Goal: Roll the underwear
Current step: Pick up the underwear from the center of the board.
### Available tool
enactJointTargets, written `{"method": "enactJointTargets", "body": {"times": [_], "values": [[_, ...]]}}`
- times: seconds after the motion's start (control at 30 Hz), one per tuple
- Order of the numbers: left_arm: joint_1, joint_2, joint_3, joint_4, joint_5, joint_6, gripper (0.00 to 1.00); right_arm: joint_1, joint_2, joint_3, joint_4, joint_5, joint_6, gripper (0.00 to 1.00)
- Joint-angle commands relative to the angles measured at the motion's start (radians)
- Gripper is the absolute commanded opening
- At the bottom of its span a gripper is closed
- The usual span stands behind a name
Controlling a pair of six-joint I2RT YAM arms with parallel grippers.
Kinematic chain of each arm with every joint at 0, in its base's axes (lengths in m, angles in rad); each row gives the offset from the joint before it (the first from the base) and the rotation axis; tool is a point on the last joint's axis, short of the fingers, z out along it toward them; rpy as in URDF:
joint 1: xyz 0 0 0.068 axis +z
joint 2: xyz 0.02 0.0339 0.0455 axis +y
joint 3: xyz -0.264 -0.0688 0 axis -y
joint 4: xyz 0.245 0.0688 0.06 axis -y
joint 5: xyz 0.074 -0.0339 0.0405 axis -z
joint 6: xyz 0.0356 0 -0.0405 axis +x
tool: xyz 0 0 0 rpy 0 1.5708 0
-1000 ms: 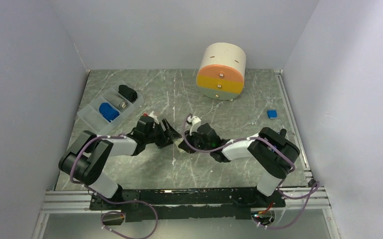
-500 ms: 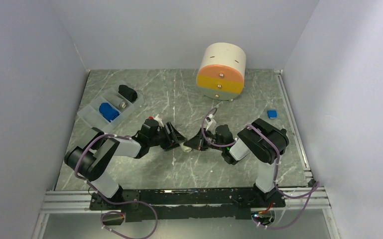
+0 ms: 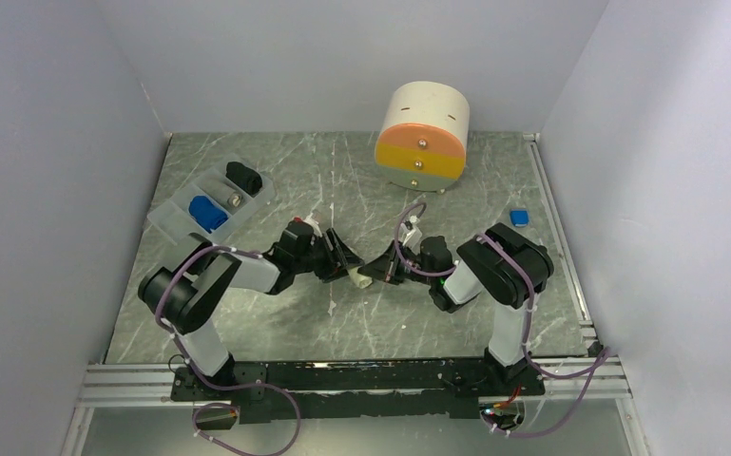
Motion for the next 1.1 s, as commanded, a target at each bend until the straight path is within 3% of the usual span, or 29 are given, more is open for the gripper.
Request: {"method": "enactJointTargets", "body": {"times": [0.0, 0.2, 0.4, 0.6, 0.8, 1.07], "values": [[-0.007, 0.066, -0.002, -0.060, -0.067, 0.012, 0.60, -0.006, 0.021, -0.011, 0.041, -0.021, 0.008, 0.08], [-0.011, 0.138, -0.003, -0.069, -0.101, 0.024, 0.52, -0.007, -0.015, -0.014, 0.019, -0.029, -0.006, 0.22], [-0.022, 0.123, 0.001, -0.105, -0.130, 0.075, 0.25, -0.007, -0.176, -0.046, -0.102, -0.013, -0.070, 0.40], [-0.026, 0.095, 0.042, -0.148, -0.127, 0.145, 0.05, -0.007, -0.510, -0.017, -0.541, 0.100, -0.285, 0.46], [-0.023, -0.025, 0.111, -0.225, -0.054, 0.250, 0.05, -0.007, -0.804, 0.019, -0.888, 0.291, -0.438, 0.48], [0.056, -0.198, 0.307, -0.614, -0.062, 0.473, 0.05, -0.008, -0.937, 0.095, -1.108, 0.399, -0.473, 0.47]]}}
